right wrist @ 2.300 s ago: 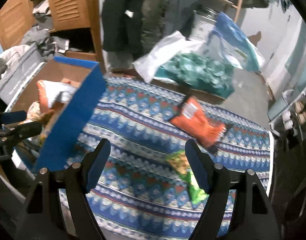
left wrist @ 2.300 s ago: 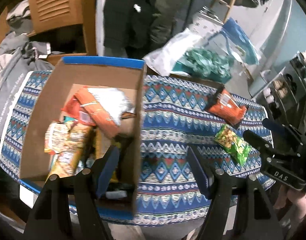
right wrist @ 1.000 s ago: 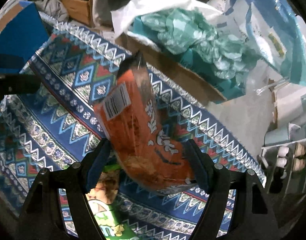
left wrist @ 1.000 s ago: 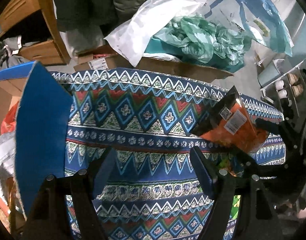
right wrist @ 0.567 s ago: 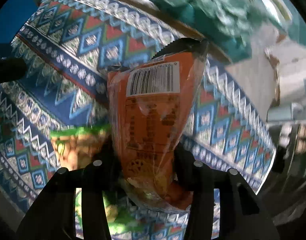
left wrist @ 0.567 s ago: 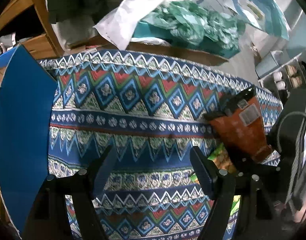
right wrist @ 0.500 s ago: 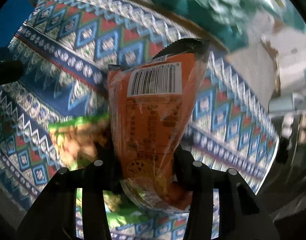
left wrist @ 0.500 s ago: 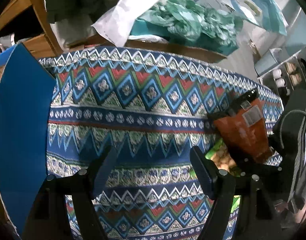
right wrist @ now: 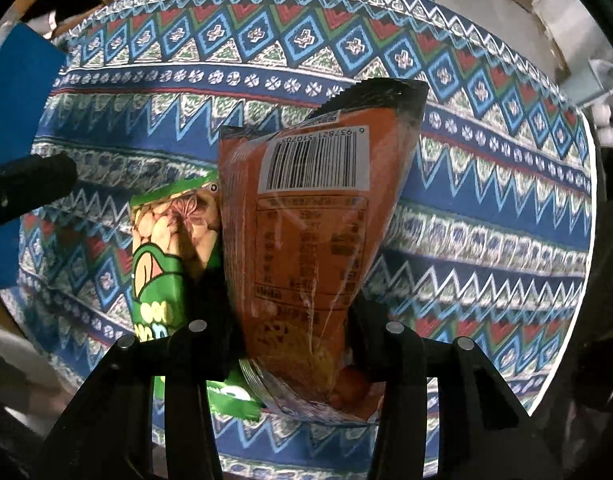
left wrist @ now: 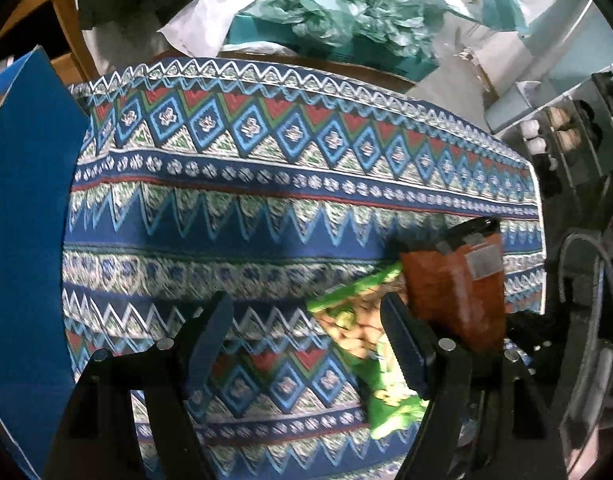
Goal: Organize snacks
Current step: 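Grasp the orange chip bag with the right gripper while the left approaches the green peanut bag, then grasp the green peanut bag with the left gripper while the right lifts the orange bag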
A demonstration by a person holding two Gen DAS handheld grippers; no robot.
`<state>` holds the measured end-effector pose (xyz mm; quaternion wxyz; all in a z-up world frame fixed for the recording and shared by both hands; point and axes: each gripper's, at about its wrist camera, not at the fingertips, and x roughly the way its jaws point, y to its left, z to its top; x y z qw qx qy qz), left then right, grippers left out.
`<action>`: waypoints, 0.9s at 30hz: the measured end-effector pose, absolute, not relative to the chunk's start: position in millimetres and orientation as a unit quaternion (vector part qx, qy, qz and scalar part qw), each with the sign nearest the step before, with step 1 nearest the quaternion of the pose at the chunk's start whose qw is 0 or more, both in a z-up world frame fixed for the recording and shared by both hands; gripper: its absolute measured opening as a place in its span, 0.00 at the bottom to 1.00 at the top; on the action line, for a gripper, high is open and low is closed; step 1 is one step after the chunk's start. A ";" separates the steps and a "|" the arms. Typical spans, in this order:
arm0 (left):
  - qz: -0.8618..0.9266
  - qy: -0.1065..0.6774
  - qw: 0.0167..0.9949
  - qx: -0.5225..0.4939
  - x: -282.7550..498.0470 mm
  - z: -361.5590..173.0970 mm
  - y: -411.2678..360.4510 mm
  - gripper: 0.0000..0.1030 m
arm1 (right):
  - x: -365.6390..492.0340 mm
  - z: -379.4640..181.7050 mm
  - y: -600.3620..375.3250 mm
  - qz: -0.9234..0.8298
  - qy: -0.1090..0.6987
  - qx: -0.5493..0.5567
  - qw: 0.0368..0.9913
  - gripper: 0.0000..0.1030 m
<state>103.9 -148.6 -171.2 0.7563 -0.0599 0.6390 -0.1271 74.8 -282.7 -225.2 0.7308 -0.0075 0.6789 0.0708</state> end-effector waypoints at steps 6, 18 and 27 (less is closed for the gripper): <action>-0.142 0.647 0.743 -0.092 88.4 -172.1 -161.7 0.80 | 36.1 -225.3 -287.3 0.060 0.672 0.014 0.738 0.42; -0.155 0.653 0.736 -0.082 74.3 -180.1 -201.6 0.80 | -18.4 -219.9 -361.0 0.030 0.658 0.072 0.749 0.42; -0.152 0.673 0.722 -0.053 64.7 -204.9 -234.4 0.80 | -35.7 -214.9 -414.8 0.008 0.644 0.091 0.760 0.42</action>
